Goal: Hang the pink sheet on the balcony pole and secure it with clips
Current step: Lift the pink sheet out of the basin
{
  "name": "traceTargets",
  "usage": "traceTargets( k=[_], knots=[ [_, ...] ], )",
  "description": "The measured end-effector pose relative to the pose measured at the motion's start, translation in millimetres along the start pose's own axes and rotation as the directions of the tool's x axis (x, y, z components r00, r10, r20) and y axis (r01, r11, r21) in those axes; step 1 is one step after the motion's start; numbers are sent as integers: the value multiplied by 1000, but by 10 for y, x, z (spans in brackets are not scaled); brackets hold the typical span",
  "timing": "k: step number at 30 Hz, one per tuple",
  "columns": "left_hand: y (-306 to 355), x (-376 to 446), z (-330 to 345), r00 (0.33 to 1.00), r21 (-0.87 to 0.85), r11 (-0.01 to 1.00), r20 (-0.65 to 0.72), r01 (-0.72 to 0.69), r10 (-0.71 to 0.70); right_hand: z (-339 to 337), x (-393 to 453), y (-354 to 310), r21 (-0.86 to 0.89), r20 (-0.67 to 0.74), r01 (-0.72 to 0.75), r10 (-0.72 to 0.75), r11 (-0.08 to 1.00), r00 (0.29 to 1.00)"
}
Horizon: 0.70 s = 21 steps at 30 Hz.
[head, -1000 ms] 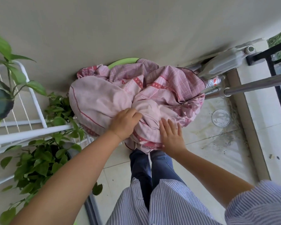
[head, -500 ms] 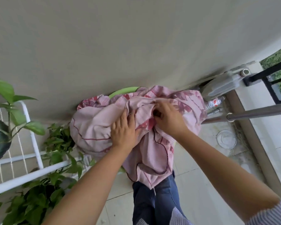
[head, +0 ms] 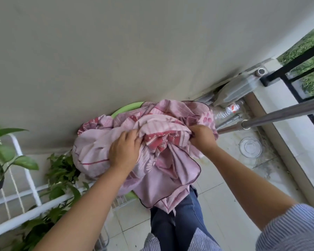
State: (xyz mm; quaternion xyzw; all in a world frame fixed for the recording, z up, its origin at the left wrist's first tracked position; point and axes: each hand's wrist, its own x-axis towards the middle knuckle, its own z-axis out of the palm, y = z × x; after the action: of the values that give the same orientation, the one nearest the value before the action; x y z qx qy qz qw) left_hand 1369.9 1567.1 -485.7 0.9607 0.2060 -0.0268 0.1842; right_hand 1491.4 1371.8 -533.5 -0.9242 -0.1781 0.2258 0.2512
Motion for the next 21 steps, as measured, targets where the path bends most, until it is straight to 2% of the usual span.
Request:
traceTargets(
  k=[2,5,7,9,10,12,14,15,18,21],
  knots=[
    [157,-37,-276,989,-127,991,-140,39,-57,-211,-169,-145,147,-141,19,2,989,990],
    [463,-12,-752,935,-273,962,-342,-5,-92,-732,-417,-479,235,-351,170,-80,957,933],
    [717,47,-1141,896,-350,931,-440,-103,-66,-1157,-588,-800,232,-492,259,-117,938,863],
    [996,117,-1608,829,-360,892,-559,-275,30,-1594,-784,-1137,240,-607,319,-115,917,787],
    [1134,140,-1838,776,-325,875,-625,-358,86,-1796,-882,-1293,255,-650,331,-93,909,754],
    [1437,114,-2391,618,-212,828,-763,-518,191,-2285,-1193,-1622,243,-746,395,-90,886,659],
    [1787,66,-2947,449,-105,759,-854,-643,262,-2844,-1525,-1917,179,-843,478,-116,860,525],
    [1953,41,-3186,385,-67,721,-877,-690,287,-3100,-1675,-2047,130,-879,500,-133,856,457],
    [2546,-190,-3969,161,60,578,-932,-814,324,-3896,-2327,-2421,-105,-959,507,-223,855,176],
    [3159,-516,-4615,-99,250,461,-940,-851,326,-4545,-3027,-2586,-352,-935,372,-340,859,-101]
  ],
)
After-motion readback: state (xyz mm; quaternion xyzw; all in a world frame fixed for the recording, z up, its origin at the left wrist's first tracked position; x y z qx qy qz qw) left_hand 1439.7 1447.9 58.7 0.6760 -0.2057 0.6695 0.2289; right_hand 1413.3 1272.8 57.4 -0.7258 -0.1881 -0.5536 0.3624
